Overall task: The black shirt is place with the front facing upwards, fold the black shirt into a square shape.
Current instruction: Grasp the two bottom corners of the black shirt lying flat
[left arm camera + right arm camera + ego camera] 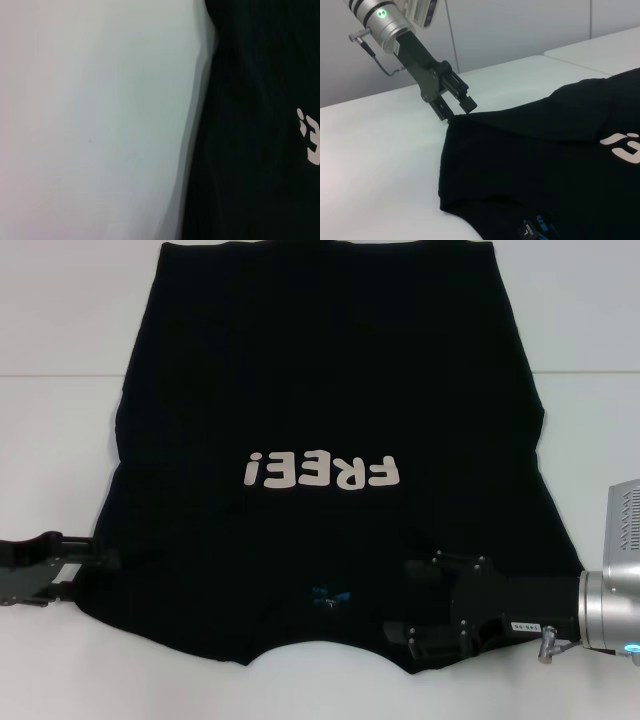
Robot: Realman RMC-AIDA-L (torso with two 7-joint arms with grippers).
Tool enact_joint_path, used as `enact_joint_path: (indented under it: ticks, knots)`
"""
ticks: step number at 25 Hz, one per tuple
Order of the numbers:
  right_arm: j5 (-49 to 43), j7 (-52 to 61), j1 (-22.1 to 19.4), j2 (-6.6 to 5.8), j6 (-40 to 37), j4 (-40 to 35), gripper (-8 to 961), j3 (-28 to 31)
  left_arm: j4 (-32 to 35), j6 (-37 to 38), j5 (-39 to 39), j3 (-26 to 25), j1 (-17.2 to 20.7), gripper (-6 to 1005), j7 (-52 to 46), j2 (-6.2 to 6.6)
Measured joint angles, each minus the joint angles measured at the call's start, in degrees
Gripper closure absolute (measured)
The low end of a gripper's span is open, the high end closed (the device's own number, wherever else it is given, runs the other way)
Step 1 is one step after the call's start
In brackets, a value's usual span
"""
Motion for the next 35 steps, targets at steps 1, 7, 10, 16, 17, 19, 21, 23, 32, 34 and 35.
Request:
enact_joint_path:
  ticks: [1, 7, 10, 16, 17, 19, 21, 23, 32, 34, 35]
  knots:
    - [0.00, 0.05, 0.00, 0.00, -0.02, 0.02, 23, 0.00, 0.08, 0.09, 0.04, 0.17, -0.05, 67, 0.18, -0.01]
    - [0.17, 0.58, -0.02, -0.05, -0.12, 0.02, 24, 0.00, 1.04, 0.14, 0.22, 1.65, -0.41, 224, 1.17, -0.40]
    - [0.22, 0.79, -0.07, -0.08, -0.15, 0.02, 25, 0.00, 1.55, 0.06, 0.31, 2.11, -0.41, 334, 1.38, -0.61]
    - [0.26, 1.49, -0.10, -0.09, -0.42, 0.01, 26, 0.00, 1.62, -0.25, 0.40, 2.34, -0.32, 573, 1.40, -0.69]
    - [0.26, 1.50, -0.11, -0.11, -0.54, 0.01, 26, 0.02, 1.62, -0.26, 0.40, 2.35, -0.30, 621, 1.41, -0.69]
    - [0.27, 1.51, -0.21, -0.16, -0.81, -0.02, 26, 0.20, 1.62, -0.27, 0.40, 2.34, -0.24, 718, 1.47, -0.69]
    - [0.26, 1.97, -0.33, -0.21, -1.01, -0.20, 26, 0.46, 1.62, -0.27, 0.40, 2.34, -0.20, 867, 1.61, -0.68]
    - [0.27, 2.76, -0.42, -0.24, -1.03, -0.49, 26, 0.51, 1.62, -0.27, 0.40, 2.34, -0.16, 943, 1.82, -0.67]
    - [-2.03, 30.20, -3.67, -1.36, -2.72, -15.59, 25, 0.29, 1.62, 0.40, 0.01, 1.68, -0.01, 950, 4.85, -0.57]
    - [-4.50, 39.78, -3.98, -2.48, -4.19, -19.62, 25, 0.36, 1.60, 0.56, -0.06, 1.57, 0.06, 950, 5.53, -0.50]
    - [-5.99, 44.76, -3.85, -3.27, -5.16, -21.36, 26, 0.45, 1.59, 0.74, -0.07, 1.32, 0.09, 950, 6.07, -0.47]
